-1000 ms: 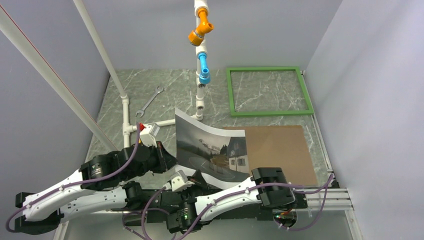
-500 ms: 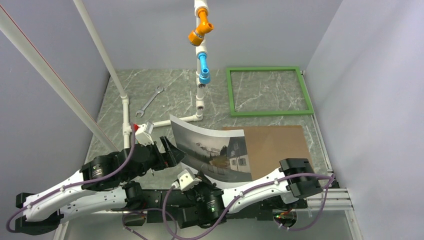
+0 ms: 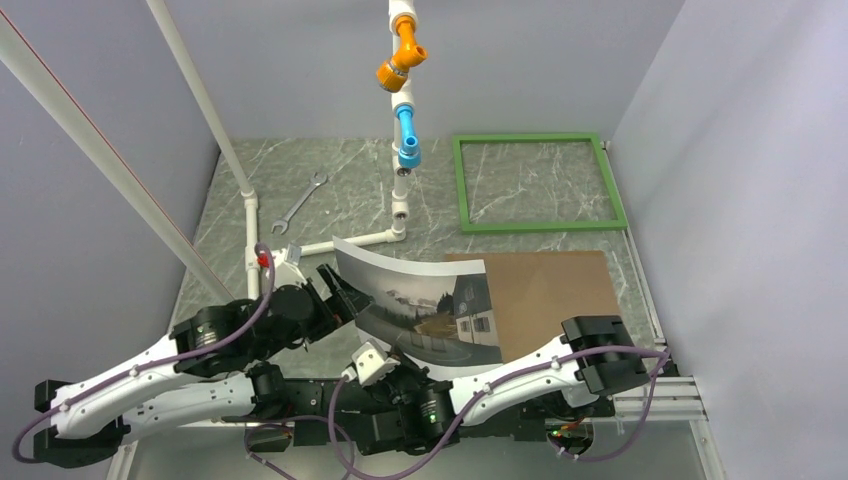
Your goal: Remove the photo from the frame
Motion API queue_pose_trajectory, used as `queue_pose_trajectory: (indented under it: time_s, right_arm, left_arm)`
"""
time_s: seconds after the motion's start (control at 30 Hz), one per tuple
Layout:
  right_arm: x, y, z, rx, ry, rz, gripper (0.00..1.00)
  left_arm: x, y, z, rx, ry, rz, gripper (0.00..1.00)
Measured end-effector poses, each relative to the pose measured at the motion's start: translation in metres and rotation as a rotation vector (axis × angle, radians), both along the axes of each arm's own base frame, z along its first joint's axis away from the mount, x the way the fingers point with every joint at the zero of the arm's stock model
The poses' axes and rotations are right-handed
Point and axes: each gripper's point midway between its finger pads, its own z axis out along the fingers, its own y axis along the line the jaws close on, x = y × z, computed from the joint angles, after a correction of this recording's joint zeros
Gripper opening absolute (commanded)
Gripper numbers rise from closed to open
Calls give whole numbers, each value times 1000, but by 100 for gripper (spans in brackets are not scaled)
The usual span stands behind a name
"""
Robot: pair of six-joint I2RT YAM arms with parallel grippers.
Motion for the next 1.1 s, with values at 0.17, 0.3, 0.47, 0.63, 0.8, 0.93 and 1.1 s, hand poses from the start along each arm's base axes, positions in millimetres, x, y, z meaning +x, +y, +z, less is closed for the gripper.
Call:
queue_pose_trajectory:
  time_s: [0.17,0.3,0.47,0.63,0.8,0.93,1.1]
  right_arm:
    - [0,0,5,20,4,3,0]
    - [0,3,8,37,7,6,0]
    - [-1,5,9,42,5,9,0]
    - [-1,5,9,45,5,10,0]
    - [-1,5,9,45,5,10,3]
    - [-1,5,9,47,7,9,33]
    - [-2,5,11,27,8,25,66]
  left_arm:
    - [4,-6,-9,18,94,65,89]
    - [8,-7,-17,31,154,106,71]
    - [16,-5,-23,24,199,141,43]
    - [20,-6,-24,-3,204,141,27]
    - [20,-8,-26,2,205,120,9]
    - [20,-8,-28,28,197,99,0]
    - [17,0,-25,82,179,71,0]
